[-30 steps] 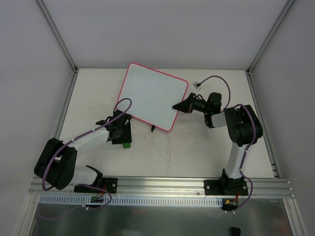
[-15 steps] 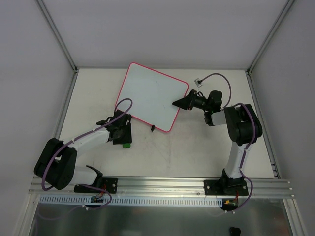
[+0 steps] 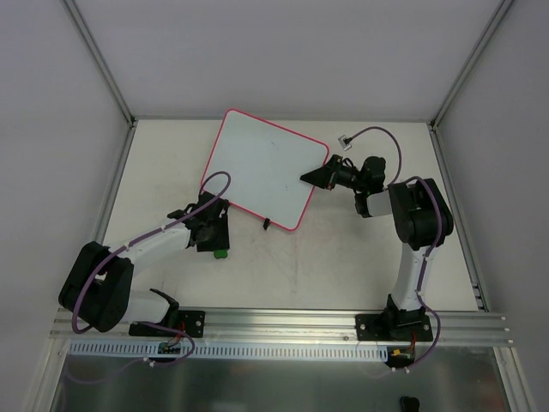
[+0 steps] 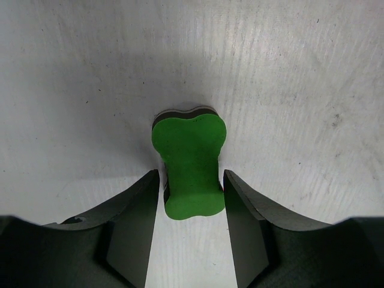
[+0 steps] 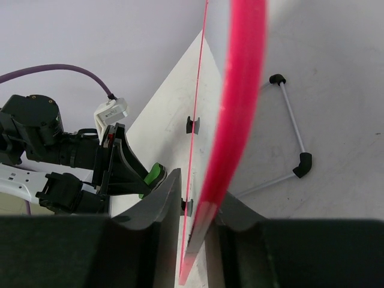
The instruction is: Erase the whiteboard
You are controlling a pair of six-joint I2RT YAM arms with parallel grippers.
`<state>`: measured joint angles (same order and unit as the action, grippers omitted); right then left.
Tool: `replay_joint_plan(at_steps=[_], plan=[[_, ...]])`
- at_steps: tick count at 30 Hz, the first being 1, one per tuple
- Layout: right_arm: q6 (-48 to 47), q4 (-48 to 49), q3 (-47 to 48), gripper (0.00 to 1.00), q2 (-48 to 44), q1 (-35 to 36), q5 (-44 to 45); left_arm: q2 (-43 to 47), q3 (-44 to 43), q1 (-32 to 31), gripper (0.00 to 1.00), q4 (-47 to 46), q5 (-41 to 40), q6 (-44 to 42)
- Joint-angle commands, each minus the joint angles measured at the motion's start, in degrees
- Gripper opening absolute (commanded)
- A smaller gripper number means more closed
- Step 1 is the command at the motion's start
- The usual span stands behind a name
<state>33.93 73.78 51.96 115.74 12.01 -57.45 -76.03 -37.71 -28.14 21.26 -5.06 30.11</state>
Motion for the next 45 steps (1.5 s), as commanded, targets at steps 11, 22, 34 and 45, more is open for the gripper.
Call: replay_joint_plan(at_steps=[11,22,34,45], plan=[[1.3,14.0,2.4,0.03,1.3,-0.8,0.1,1.1,-0.3,-0.4,0.46,-0.3,-0.9,0.7],[1.5,14.0,2.7,0.01,1.4,-0.7,-0.2,-2.3,-2.9,-1.3,0.4,-0.3,-3.0,1.1],[1.7,14.0,3.1,0.01,1.4,-0.4,-0.7,-1.0,-4.7,-3.9,0.19,-0.3,-5.8,1.5],[1.9,14.0,3.4,0.01,1.4,-0.3,-1.2,-2.4,-18.4,-4.7,0.0,-6.9,-4.0,-7.4]])
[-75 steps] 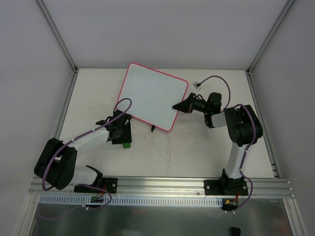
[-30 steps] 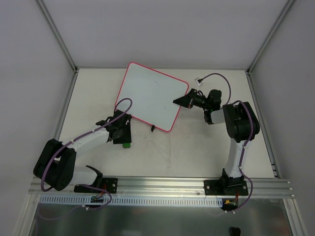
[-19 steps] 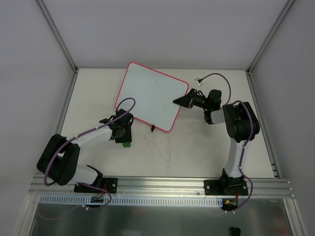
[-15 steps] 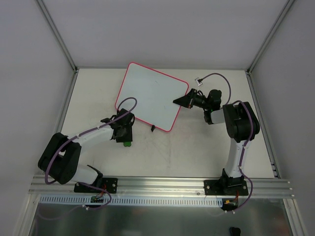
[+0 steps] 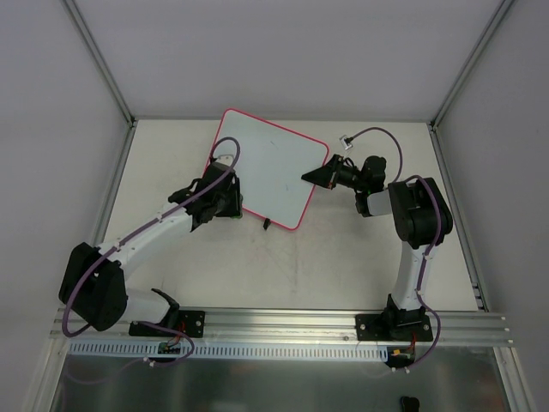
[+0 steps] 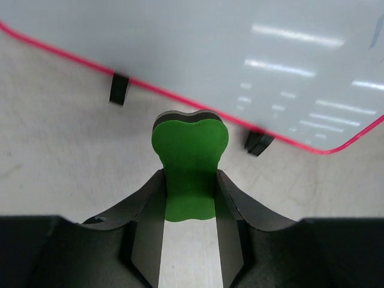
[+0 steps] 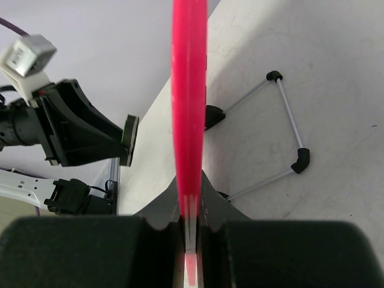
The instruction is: Erase the whiteboard
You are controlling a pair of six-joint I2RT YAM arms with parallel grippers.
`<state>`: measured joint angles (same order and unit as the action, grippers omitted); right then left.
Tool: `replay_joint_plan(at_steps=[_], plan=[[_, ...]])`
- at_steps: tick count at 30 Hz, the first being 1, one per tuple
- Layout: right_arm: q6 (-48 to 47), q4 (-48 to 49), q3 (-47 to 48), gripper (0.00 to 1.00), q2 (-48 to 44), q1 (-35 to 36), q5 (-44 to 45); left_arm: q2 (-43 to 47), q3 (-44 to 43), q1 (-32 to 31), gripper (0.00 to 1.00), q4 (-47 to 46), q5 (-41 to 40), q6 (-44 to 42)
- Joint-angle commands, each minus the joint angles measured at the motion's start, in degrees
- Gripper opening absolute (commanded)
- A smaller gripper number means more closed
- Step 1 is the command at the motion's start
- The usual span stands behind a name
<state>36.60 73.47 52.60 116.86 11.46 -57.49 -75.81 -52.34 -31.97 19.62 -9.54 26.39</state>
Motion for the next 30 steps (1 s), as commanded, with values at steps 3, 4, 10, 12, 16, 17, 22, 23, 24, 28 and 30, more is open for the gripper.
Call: replay_joint_plan(at_steps=[3,4,10,12,16,17,22,23,24,28,30], plan=[[-0.7,14.3,2.8,0.01,0.2,0.3,-1.2,-7.6,-6.8,-1.5,0.0,-9.8,1.8,-5.6],[-0.7,14.3,2.8,0.01,0.2,0.2,-1.2,-8.8,-8.5,-1.8,0.0,-13.1,2.5,-6.2],[-0.7,14.3,2.9,0.01,0.2,0.3,-1.5,-18.6,-18.0,-4.0,0.0,-19.4,3.2,-11.4],[-0.7,14.4,3.0,0.01,0.1,0.5,-1.7,-21.8,-20.8,-4.1,0.0,-19.4,1.2,-11.8],[-0.8,14.3,3.1,0.02,0.1,0.6,-1.7,-26.6,-28.4,-4.0,0.0,-21.1,-0.7,-13.5],[-0.8,14.4,3.0,0.01,0.0,0.5,-1.8,-27.4,-29.4,-3.9,0.0,-21.3,-0.9,-14.3],[-1.0,14.3,3.0,0.01,-0.1,0.6,-1.9,-32.3,-36.9,-3.3,0.0,-21.6,0.7,-16.5],[-1.0,14.3,2.9,0.02,-0.1,0.7,-2.0,-33.0,-37.7,-2.8,0.0,-21.5,1.2,-16.8],[-1.0,14.3,2.9,0.01,-0.1,0.6,-2.1,-34.2,-38.6,-2.6,0.0,-21.4,2.0,-17.0],[-1.5,14.3,2.8,0.01,-0.4,0.9,-2.1,-37.9,-45.1,-1.9,0.0,-17.7,2.0,-19.0],[-2.1,14.3,2.4,0.02,-0.9,1.0,-2.2,-40.1,-47.2,-1.6,0.0,-14.5,-0.5,-20.1]])
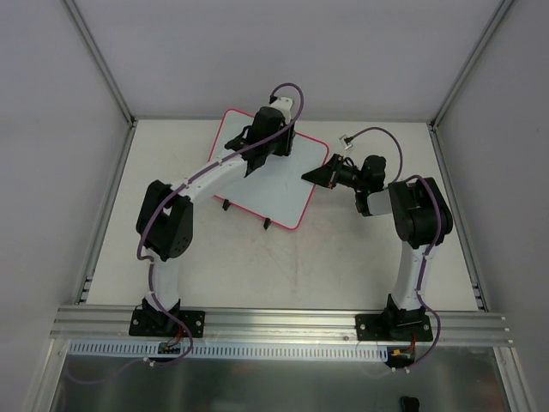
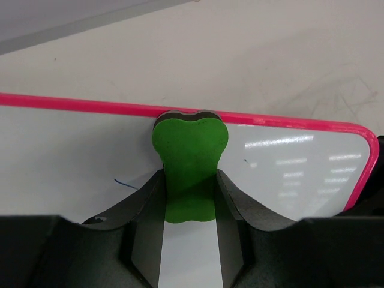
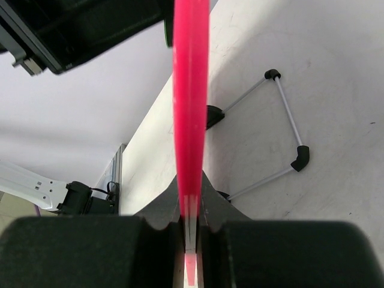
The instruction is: Erase the whiteboard
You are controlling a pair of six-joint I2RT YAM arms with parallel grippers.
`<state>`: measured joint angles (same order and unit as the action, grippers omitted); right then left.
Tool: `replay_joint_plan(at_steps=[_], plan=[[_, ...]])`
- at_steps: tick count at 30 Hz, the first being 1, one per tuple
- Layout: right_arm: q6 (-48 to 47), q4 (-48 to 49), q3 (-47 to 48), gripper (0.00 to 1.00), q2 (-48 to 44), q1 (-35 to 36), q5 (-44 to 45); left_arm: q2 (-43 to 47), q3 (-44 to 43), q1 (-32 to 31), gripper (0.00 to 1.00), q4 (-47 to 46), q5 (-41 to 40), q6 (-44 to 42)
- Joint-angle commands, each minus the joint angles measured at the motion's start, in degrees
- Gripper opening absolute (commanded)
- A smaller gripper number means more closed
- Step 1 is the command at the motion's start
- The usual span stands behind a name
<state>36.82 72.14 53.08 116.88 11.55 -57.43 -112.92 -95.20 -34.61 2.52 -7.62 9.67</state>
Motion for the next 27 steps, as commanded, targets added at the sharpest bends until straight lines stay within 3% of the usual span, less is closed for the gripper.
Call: replay_joint_plan(at_steps=[1,15,20,27], plan=[[-2.6,15.6,1.6,0.01,-1.2,1.0,-2.2,-3.4,-5.1,1.3,0.0,3.4,-2.4,-3.6],[-3.3,15.6,1.0,0.0,-1.8,1.4,-2.3,-1.7,-1.7,5.2,0.0,5.0,-9.3,-6.1],[-3.7,15.6,0.7,0.0,-2.2,1.4,-2.3,-2.7,-2.3,8.4,0.0,5.0,-4.6,-5.1],[-3.6,15.7,0.8,0.0,-2.1,1.4,-2.4,-1.7,-1.4,7.8,0.0,5.0,-2.2,-5.8]])
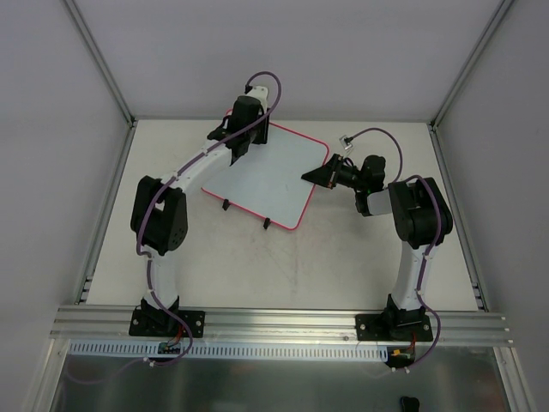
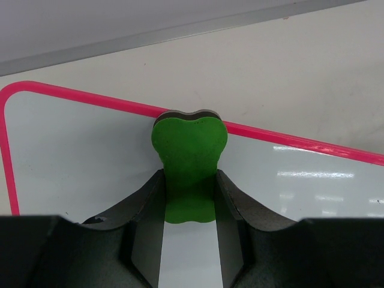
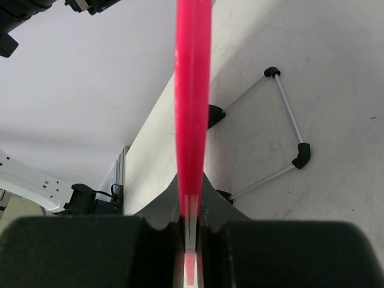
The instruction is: Erase the whiteboard
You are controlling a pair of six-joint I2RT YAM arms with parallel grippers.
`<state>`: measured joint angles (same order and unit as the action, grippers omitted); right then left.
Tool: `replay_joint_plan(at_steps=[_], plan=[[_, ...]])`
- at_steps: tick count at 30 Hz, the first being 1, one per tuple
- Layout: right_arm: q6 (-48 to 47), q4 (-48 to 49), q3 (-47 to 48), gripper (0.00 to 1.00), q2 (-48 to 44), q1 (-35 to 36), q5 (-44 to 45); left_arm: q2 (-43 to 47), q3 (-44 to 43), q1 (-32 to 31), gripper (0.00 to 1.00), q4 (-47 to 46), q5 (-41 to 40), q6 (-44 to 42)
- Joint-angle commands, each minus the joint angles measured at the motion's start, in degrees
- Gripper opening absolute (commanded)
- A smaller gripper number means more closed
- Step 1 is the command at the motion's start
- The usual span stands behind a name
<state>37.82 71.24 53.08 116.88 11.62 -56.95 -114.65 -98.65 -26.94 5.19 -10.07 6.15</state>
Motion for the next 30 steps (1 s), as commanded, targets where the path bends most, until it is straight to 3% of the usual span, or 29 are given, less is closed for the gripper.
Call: replay_joint_plan(at_steps=[1,15,30], plan=[[-4.6,16.5,0.9,0.0,-2.1,1.3,-2.9,0.2,2.3,0.0,0.0,2.3,1.2,-2.1],[-4.5,16.5,0.8,0.0,-2.2,1.3,-2.9,2.3,5.8,-10.2,0.0,-1.1,0.5,-2.0],[-4.3,16.5,1.0,0.0,-2.2,1.3,-2.8,0.2,15.2,-12.2,0.0,-4.1,2.1,1.8]])
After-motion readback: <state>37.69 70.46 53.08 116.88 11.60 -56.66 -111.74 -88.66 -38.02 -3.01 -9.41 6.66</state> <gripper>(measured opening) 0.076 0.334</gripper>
